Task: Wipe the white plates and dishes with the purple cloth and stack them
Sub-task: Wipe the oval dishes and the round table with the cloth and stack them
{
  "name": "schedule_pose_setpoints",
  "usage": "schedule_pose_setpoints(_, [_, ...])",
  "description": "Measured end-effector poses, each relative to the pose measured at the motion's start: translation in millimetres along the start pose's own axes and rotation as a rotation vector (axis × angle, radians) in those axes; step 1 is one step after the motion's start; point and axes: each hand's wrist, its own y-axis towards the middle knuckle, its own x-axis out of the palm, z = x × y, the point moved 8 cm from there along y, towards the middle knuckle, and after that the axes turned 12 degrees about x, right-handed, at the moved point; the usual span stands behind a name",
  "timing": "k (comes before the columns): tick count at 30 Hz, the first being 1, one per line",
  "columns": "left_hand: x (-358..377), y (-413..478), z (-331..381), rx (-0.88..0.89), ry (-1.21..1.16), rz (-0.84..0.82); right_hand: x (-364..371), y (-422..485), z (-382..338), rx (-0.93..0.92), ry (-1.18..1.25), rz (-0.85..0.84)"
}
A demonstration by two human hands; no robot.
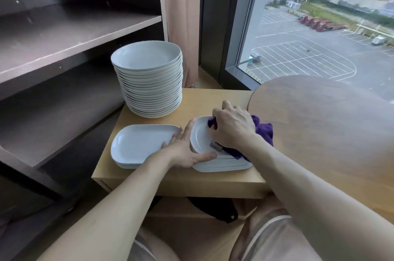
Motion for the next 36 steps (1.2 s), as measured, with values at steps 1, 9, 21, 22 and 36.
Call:
schedule_pose_setpoints(1, [-0.8,0.5,1.0,0.016,-0.005,0.013,1.3,-1.5,-10.2,-0.026,0.026,-0.009])
schedule_pose_setpoints(9, [-3.9,0.4,4.4,0.019,-0.02,-0.001,5.6,-13.8,-45.6,-0.188,0.14,-0.247])
schedule_pose_setpoints(21, [-0.6,-6.7,6.1,-0.046,-0.056,-0.027,-5.9,-37.2,-16.8,-0.146,0.097,-0.369])
schedule_pose_setpoints(22, [-0.1,-6.7,4.2,-0.053,-0.05,-0.029,-7.6,-37.6,-9.8,-0.13,0.086,-0.368])
schedule_pose_setpoints(36, [1.8,-5.6,-10.1,-0.086,-0.175,-0.007,-5.4,2.6,57.2,0.249,0.021,-0.005])
